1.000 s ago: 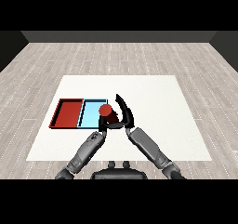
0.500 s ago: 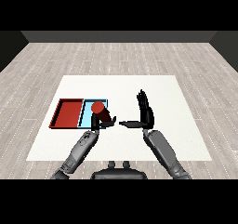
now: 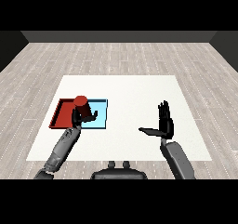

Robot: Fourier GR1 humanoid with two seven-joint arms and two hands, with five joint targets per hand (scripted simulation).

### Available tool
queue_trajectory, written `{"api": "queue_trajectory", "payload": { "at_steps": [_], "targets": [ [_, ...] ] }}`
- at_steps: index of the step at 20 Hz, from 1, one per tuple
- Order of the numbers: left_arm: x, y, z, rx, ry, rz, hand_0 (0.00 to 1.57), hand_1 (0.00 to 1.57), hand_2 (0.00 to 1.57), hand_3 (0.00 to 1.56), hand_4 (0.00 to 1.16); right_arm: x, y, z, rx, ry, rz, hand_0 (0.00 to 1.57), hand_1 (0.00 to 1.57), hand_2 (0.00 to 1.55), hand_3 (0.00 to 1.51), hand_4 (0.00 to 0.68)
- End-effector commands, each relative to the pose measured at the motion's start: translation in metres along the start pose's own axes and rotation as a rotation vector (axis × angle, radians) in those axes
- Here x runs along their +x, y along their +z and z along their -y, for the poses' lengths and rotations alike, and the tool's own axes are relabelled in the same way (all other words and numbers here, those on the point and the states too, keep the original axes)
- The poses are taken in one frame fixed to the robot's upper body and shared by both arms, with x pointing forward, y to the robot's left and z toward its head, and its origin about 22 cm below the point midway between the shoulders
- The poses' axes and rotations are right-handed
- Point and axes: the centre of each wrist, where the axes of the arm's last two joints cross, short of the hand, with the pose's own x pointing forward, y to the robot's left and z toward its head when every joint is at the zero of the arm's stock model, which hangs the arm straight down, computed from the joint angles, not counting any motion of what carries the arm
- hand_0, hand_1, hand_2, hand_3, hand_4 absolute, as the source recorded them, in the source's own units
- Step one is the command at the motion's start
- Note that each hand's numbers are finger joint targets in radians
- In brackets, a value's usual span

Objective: Pick the red can and put it in the red box

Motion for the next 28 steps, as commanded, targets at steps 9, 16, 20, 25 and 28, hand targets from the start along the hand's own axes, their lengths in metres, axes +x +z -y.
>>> {"api": "queue_trajectory", "payload": {
  "at_steps": [9, 16, 20, 25, 28],
  "targets": [
    [-0.044, -0.065, -0.096, 0.124, -0.254, -0.223, 1.57, 1.57, 1.56, 1.47, 1.10, -0.019, -0.004, 0.045, -0.088, 0.137, -0.087, 0.00, 0.00, 0.00, 0.00, 0.000],
    [-0.080, -0.061, -0.091, 0.123, -0.345, -0.366, 1.57, 1.57, 1.56, 1.50, 1.05, -0.042, -0.010, 0.045, -0.082, 0.128, -0.100, 0.00, 0.00, 0.00, 0.00, 0.000],
    [-0.086, -0.058, -0.077, 0.122, -0.431, -0.553, 0.74, 0.74, 0.73, 0.74, 0.81, -0.044, -0.009, 0.042, -0.115, 0.102, -0.119, 0.00, 0.00, 0.00, 0.00, 0.000],
    [-0.104, -0.038, -0.081, 0.130, -0.447, -0.690, 0.83, 0.83, 0.80, 0.49, 0.79, -0.045, -0.019, 0.046, -0.106, 0.108, -0.118, 0.00, 0.00, 0.00, 0.00, 0.000],
    [-0.116, -0.024, -0.110, 0.222, -0.413, -0.751, 0.89, 0.89, 0.88, 0.34, 0.68, -0.050, -0.019, 0.051, -0.089, 0.099, -0.120, 0.00, 0.00, 0.00, 0.00, 0.000]
  ]
}}
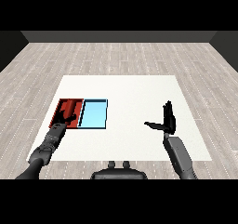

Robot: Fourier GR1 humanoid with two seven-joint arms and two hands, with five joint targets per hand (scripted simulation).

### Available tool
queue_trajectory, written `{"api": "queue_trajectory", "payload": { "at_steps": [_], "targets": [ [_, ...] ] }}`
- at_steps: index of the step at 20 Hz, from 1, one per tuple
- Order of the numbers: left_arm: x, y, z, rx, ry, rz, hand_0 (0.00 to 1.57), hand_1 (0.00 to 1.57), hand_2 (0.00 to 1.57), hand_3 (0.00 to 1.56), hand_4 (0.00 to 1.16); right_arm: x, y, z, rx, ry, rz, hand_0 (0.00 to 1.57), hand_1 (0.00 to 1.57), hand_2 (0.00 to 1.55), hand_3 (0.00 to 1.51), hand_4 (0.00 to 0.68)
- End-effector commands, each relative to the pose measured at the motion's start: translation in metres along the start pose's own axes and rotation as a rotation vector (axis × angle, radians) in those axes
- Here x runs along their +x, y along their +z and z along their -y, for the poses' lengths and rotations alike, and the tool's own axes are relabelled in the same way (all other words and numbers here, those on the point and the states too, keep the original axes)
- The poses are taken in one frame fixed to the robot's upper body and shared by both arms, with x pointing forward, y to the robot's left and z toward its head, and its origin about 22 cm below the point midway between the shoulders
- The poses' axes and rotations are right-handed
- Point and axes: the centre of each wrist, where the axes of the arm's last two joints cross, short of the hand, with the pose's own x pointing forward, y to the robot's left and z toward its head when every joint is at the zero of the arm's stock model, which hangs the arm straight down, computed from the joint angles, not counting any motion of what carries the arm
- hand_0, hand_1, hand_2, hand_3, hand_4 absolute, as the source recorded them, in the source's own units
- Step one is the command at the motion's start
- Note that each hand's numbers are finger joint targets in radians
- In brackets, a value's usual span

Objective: Pick the red can and put it in the red box

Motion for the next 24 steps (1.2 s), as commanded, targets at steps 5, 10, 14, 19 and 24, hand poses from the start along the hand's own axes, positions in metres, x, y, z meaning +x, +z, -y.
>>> {"api": "queue_trajectory", "payload": {
  "at_steps": [5, 10, 14, 19, 24],
  "targets": [
    [-0.026, -0.001, -0.013, -0.093, 0.012, -0.158, 0.00, 0.00, 0.00, 0.00, 0.00, -0.018, 0.012, -0.016, -0.010, -0.008, 0.019, 0.00, 0.00, 0.00, 0.00, 0.000],
    [-0.001, -0.014, -0.034, -0.075, -0.028, -0.113, 0.00, 0.00, 0.00, 0.00, 0.00, -0.009, -0.005, -0.011, -0.027, -0.045, 0.022, 0.00, 0.00, 0.00, 0.00, 0.000],
    [-0.005, -0.008, -0.021, 0.001, 0.045, -0.029, 0.00, 0.00, 0.00, 0.00, 0.00, 0.005, 0.005, 0.009, -0.007, -0.046, 0.022, 0.00, 0.00, 0.00, 0.00, 0.000],
    [0.029, -0.016, -0.031, 0.000, 0.252, 0.249, 1.16, 1.16, 1.13, 0.00, 0.00, -0.005, 0.002, -0.015, 0.020, -0.094, 0.066, 0.00, 0.00, 0.00, 0.00, 0.000],
    [0.032, -0.010, -0.027, -0.133, 0.425, 0.489, 1.11, 1.11, 1.17, 0.00, 0.00, 0.007, 0.008, -0.003, 0.085, -0.092, 0.091, 0.00, 0.00, 0.00, 0.00, 0.000]
  ]
}}
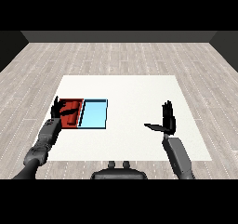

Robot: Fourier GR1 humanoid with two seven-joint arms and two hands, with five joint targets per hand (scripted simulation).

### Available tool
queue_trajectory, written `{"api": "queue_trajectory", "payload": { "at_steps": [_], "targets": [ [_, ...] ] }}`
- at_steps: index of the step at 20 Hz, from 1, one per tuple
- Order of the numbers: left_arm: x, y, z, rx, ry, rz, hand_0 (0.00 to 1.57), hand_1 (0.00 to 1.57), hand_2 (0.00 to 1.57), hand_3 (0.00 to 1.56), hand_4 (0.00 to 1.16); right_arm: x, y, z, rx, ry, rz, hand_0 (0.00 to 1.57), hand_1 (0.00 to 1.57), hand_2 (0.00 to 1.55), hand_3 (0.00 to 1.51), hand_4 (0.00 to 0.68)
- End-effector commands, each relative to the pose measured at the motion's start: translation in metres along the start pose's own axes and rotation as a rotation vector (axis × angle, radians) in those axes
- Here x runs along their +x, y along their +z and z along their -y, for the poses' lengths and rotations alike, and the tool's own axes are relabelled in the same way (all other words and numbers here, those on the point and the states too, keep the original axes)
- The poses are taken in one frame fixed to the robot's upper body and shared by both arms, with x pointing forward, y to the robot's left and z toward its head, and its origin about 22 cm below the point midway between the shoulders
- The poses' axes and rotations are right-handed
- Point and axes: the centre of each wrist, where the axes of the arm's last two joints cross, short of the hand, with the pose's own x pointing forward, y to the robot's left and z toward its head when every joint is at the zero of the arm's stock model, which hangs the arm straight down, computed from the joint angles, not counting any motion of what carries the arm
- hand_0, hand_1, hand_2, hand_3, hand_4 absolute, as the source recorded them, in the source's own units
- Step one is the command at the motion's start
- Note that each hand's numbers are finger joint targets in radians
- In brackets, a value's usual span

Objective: Pick the red can and put it in the red box

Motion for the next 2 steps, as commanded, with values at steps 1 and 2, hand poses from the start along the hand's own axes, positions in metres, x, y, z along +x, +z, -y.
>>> {"api": "queue_trajectory", "payload": {
  "at_steps": [1, 2],
  "targets": [
    [0.005, 0.008, 0.024, -0.098, 0.204, 0.205, 0.00, 0.00, 0.00, 0.00, 0.00, 0.008, 0.003, 0.002, 0.058, -0.007, 0.010, 0.00, 0.00, 0.00, 0.00, 0.000],
    [0.007, 0.013, 0.037, -0.119, 0.205, 0.214, 0.00, 0.00, 0.00, 0.00, 0.00, 0.007, 0.007, 0.000, 0.058, -0.028, 0.012, 0.00, 0.00, 0.00, 0.00, 0.000]
  ]
}}
